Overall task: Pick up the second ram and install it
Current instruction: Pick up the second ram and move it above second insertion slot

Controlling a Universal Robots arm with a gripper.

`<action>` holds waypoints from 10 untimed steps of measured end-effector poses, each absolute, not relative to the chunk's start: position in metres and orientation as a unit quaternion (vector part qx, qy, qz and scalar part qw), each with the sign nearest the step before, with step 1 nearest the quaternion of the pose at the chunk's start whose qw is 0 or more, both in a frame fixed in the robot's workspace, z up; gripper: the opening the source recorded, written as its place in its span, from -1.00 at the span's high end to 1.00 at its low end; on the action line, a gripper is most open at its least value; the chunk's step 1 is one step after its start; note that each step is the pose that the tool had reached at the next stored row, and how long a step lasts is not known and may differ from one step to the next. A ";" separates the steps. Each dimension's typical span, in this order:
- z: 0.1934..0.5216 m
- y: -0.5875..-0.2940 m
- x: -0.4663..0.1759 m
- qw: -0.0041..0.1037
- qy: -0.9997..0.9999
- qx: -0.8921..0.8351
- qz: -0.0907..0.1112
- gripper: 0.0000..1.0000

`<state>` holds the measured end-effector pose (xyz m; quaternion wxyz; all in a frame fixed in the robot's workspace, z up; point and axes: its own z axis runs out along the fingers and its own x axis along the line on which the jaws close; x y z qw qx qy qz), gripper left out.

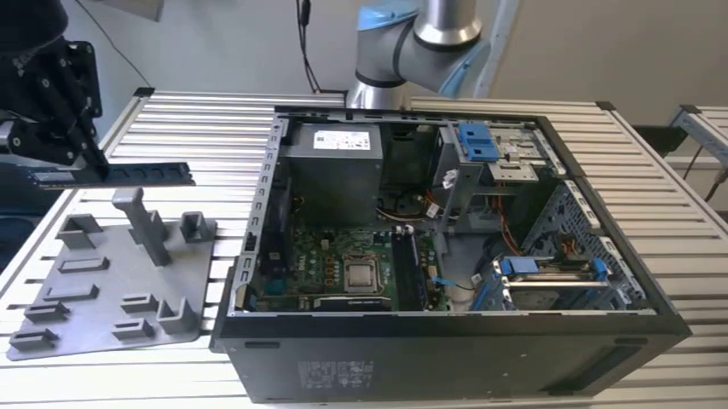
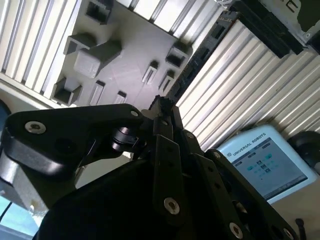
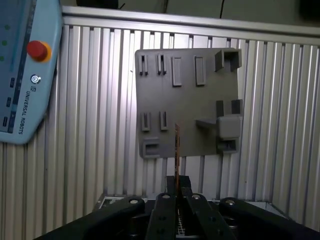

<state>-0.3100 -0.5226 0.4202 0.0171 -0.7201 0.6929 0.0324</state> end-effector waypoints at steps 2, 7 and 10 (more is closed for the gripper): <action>0.420 -0.523 -0.303 0.017 0.693 -0.720 0.032 0.71; 0.420 -0.523 -0.284 0.017 0.693 -0.720 0.033 0.71; 0.420 -0.523 -0.274 0.017 0.693 -0.720 0.033 0.71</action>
